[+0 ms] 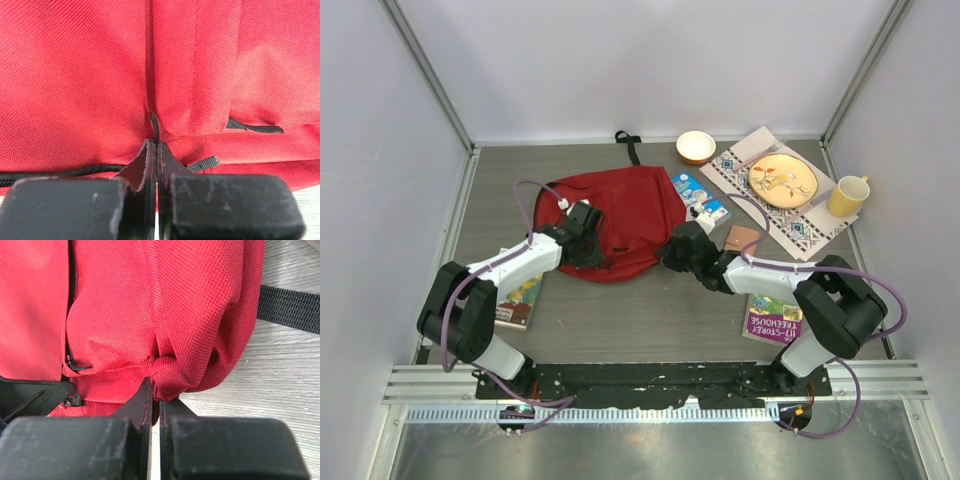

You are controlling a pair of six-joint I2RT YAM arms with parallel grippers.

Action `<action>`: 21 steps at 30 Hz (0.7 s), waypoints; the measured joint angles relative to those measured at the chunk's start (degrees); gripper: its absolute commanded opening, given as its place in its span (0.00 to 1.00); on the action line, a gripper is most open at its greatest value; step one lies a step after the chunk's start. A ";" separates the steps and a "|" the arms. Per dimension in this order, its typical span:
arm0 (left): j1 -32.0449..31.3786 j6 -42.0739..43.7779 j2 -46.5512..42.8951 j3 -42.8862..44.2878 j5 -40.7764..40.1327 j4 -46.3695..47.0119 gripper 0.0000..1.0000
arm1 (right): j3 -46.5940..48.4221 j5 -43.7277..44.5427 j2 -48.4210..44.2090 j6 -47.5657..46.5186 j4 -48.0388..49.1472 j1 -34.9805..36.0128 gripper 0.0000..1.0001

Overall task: Pack the student bag
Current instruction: Unzip the student bag at the center of the board.

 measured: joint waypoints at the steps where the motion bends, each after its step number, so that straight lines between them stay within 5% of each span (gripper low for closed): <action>1: 0.00 0.02 0.00 -0.02 0.07 0.09 0.00 | 0.00 -0.04 0.00 -0.04 -0.02 -0.07 0.01; 13: -0.04 0.98 -6.82 -2.73 0.07 1.14 0.00 | 3.74 0.59 -2.25 -8.96 -4.70 -1.03 0.01; 21: -0.26 2.32 -14.75 -5.05 -1.20 2.03 0.00 | 12.11 -2.86 -0.96 -14.34 -10.49 -8.57 0.01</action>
